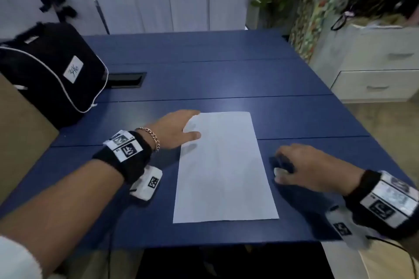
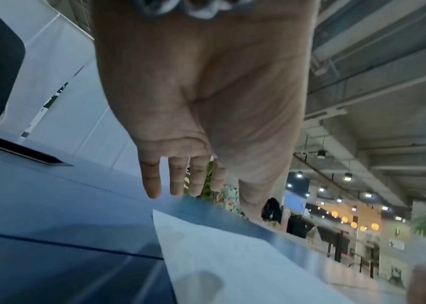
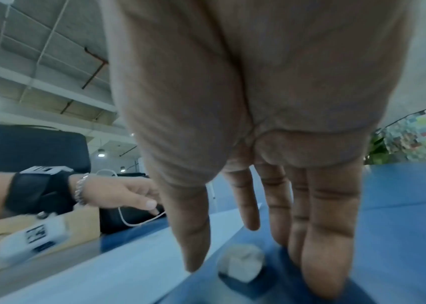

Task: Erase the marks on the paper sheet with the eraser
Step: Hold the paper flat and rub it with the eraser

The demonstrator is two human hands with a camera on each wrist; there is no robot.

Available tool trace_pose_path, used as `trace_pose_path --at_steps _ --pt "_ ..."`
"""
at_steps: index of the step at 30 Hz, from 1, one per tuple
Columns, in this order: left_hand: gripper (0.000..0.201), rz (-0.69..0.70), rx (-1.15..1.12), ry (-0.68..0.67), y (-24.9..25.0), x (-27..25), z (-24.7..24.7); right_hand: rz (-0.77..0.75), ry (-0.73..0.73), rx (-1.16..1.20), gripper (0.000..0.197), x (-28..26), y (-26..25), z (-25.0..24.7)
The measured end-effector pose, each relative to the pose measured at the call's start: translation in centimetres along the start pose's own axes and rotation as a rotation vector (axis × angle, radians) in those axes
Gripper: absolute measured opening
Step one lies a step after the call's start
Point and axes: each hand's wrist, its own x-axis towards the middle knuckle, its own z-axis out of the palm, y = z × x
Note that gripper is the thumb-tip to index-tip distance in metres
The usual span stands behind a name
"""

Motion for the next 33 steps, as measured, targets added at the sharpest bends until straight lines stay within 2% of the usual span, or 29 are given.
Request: trace_pose_path --at_steps 4,6,8,10,12,15,18,20,23,26,28,31,33 --pt "0.104 -0.047 0.172 -0.295 -0.9 3.4 0.6 0.03 -0.034 -0.013 0.01 0.7 -0.2 0.5" --pt "0.118 -0.068 0.199 -0.362 -1.5 4.0 0.8 0.034 -0.02 -0.012 0.009 0.6 -0.5 -0.4" --pt "0.122 -0.069 0.261 -0.349 -2.1 3.5 1.3 0.026 0.056 -0.005 0.009 0.3 -1.7 -1.5" --pt "0.121 -0.083 0.356 -0.322 -1.8 2.0 2.0 -0.03 0.059 -0.016 0.005 -0.5 -4.2 -1.6" --pt "0.116 -0.092 0.434 -0.308 -1.4 -0.1 2.7 -0.11 -0.045 -0.073 0.003 -1.7 -6.8 -0.5" --pt "0.107 -0.105 0.447 -0.311 -0.7 -4.0 2.8 -0.132 -0.201 -0.155 0.018 -3.6 -8.8 1.6" --pt "0.103 -0.105 0.442 -0.345 -0.3 -8.2 2.1 -0.031 -0.231 -0.175 0.022 -4.1 -7.5 1.9" --pt "0.105 -0.113 0.396 -0.382 -0.1 -11.4 2.0 -0.018 -0.206 -0.182 0.026 -4.0 -6.0 1.8" --pt "0.107 -0.076 0.397 -0.358 0.2 -14.5 2.8 -0.005 -0.192 -0.2 0.025 -3.0 -4.0 1.6" --pt "0.109 -0.121 0.318 -0.46 1.3 -16.0 2.8 0.009 -0.166 -0.204 0.011 -1.8 -3.3 0.7" --pt "0.103 -0.088 0.292 -0.408 1.6 -15.9 2.3 -0.012 -0.159 -0.188 0.009 -1.3 -3.6 0.2" --pt "0.087 -0.056 0.209 -0.248 0.5 -14.8 1.6 -0.057 -0.147 -0.103 0.018 -0.7 -4.6 0.3" --pt "0.091 -0.046 0.16 -0.256 0.0 -12.5 1.1 -0.093 -0.161 -0.077 0.022 -0.2 -5.0 0.9"
